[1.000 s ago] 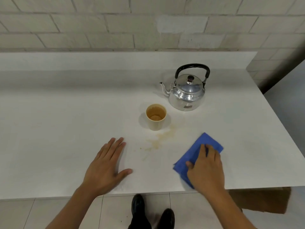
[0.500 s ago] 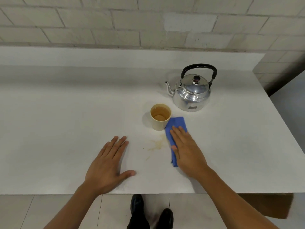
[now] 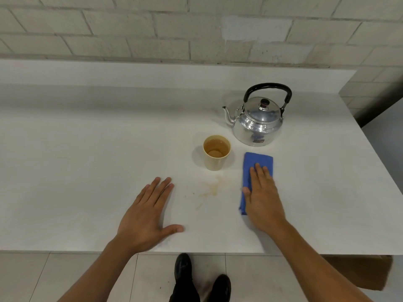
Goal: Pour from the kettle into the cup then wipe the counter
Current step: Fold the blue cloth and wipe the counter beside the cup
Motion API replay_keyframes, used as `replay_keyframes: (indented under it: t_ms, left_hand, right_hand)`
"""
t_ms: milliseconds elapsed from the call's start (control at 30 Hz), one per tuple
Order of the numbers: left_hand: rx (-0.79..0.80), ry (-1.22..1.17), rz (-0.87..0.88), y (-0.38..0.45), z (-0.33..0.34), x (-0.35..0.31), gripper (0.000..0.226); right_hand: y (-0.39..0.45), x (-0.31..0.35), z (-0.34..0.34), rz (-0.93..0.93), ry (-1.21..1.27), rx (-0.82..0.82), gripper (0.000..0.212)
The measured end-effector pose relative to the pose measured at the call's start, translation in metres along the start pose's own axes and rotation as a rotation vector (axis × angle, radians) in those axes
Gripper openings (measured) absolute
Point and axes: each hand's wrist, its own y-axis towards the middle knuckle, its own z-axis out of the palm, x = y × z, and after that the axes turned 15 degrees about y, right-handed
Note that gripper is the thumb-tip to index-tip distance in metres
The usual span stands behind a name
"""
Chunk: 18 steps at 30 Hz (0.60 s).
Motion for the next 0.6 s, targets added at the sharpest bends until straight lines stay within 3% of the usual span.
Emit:
replay_keyframes:
  t_ms: [167, 333, 500, 600]
  left_hand:
    - [0.002, -0.022, 0.011, 0.000, 0.000, 0.001, 0.117]
    - [-0.005, -0.091, 0.027, -0.002, -0.002, 0.013, 0.115]
    - [-0.003, -0.053, 0.028, -0.010, -0.003, 0.033, 0.109]
    - [-0.006, -0.020, 0.044, -0.011, -0.003, 0.037, 0.105]
  right_hand:
    - [-0.046, 0.038, 0.035, -0.157, 0.015, 0.095, 0.063]
    - [-0.085, 0.013, 0.021, -0.272, -0.019, 0.193, 0.057]
    - [-0.068, -0.013, -0.003, -0.097, -0.042, 0.110, 0.062]
    - [-0.048, 0.000, 0.005, -0.096, -0.055, 0.127, 0.065]
